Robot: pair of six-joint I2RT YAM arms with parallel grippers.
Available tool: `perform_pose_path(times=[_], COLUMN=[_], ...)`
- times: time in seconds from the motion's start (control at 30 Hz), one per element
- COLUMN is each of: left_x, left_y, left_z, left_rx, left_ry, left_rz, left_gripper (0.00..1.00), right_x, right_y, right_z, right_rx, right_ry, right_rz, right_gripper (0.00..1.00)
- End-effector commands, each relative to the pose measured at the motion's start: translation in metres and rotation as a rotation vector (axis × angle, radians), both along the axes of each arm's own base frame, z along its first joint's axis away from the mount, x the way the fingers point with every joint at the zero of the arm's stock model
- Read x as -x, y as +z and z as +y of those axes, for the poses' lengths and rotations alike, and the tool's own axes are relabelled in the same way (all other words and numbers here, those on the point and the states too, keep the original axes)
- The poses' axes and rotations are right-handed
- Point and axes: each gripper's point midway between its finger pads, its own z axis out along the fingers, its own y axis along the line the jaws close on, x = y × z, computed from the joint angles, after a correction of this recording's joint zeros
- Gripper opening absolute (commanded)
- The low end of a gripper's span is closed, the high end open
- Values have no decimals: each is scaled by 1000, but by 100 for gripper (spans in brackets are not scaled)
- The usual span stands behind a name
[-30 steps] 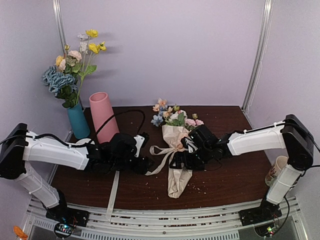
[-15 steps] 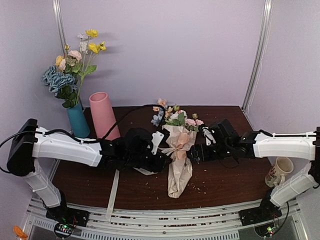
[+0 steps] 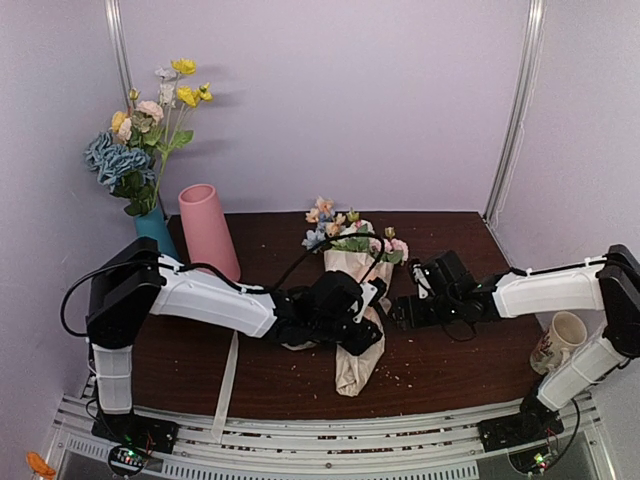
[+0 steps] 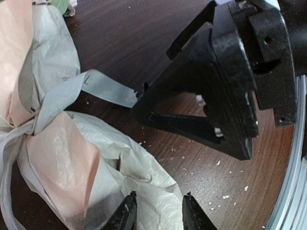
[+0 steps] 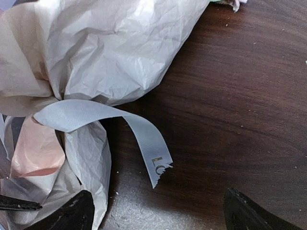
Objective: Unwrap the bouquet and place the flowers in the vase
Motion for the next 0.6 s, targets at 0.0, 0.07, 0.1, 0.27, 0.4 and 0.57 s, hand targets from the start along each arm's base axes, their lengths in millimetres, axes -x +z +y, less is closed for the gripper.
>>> perform_pose_path(times=[0.0, 0.07, 0.1, 0.27, 0.4, 0.57], left_x=[-4, -2, -1, 2, 2, 3], left_y=[-12, -21, -26, -36, -39, -38], left_z=[9, 17, 21, 34, 36, 36], left_rx=[-10, -27, -39, -57, -62, -51], left_ry=[38, 48, 55, 76, 74, 68], left_rz=[14, 23, 28, 41, 44, 44], left_gripper=[35, 35, 34, 34, 34, 33], right_x=[-11, -14, -16, -26, -36, -46], right_y=[-10, -15, -17, -30, -34, -43], right_z=[15, 22, 25, 34, 37, 39], right_rx=[-26, -33, -33, -22, -1, 42], right_ry=[50, 74, 82, 92, 83, 94], right_rz=[5, 23, 30, 44, 29, 20], right_gripper=[95, 95, 94, 93, 92, 86])
